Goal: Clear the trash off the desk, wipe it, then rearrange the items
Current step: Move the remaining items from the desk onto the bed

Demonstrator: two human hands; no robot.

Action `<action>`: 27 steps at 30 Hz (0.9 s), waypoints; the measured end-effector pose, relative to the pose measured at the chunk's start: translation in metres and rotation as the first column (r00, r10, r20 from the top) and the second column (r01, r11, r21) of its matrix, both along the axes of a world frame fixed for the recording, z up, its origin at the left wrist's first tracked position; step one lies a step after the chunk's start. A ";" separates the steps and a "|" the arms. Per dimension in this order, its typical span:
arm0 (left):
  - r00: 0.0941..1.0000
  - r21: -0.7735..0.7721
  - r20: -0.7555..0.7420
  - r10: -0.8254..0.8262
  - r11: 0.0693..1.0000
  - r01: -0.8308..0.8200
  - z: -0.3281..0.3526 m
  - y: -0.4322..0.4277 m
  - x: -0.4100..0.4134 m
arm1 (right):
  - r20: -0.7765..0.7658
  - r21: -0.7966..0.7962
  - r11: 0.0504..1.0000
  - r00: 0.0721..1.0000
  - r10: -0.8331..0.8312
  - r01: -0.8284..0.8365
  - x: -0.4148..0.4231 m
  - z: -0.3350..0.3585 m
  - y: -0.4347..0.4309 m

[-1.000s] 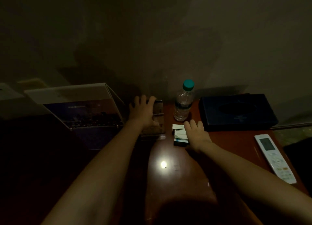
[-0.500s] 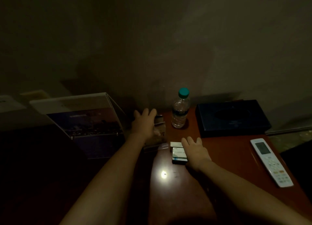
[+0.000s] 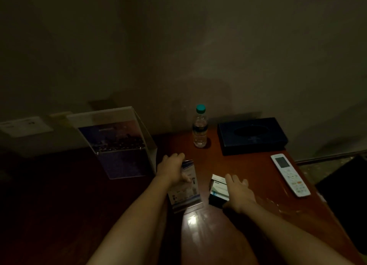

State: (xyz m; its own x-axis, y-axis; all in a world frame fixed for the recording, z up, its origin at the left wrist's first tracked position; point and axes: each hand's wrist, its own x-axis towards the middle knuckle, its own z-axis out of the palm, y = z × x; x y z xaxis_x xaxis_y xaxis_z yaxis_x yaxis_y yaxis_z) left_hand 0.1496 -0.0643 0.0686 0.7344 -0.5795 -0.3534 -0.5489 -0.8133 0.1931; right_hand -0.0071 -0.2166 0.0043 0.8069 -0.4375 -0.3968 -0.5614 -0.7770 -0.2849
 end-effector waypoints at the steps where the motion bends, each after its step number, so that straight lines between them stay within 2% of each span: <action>1: 1.000 -0.015 -0.017 0.006 1.000 -0.007 0.002 0.000 -0.011 | 0.004 0.002 1.000 1.000 0.001 -0.001 -0.007 0.003 -0.002; 5: 0.998 -0.051 -0.055 0.022 0.998 -0.025 0.007 0.001 -0.050 | 0.029 -0.004 1.000 1.000 0.009 -0.008 -0.031 0.015 -0.008; 10: 1.000 -0.059 0.000 -0.018 0.998 0.018 0.017 0.004 -0.085 | 0.025 -0.049 0.999 1.000 0.016 -0.015 -0.068 0.029 -0.008; 17: 0.972 -0.097 0.042 -0.229 0.968 0.233 0.035 0.011 -0.126 | 0.043 -0.101 0.985 0.989 -0.139 0.143 -0.129 0.053 0.009; 23: 0.874 -0.071 0.047 -0.484 0.871 0.486 0.032 0.014 -0.164 | 0.017 -0.116 0.925 0.932 -0.363 0.363 -0.203 0.060 0.050; 27: 0.757 -0.048 0.045 -0.652 0.755 0.654 0.029 0.006 -0.208 | 0.007 -0.084 0.864 0.867 -0.498 0.497 -0.267 0.060 0.085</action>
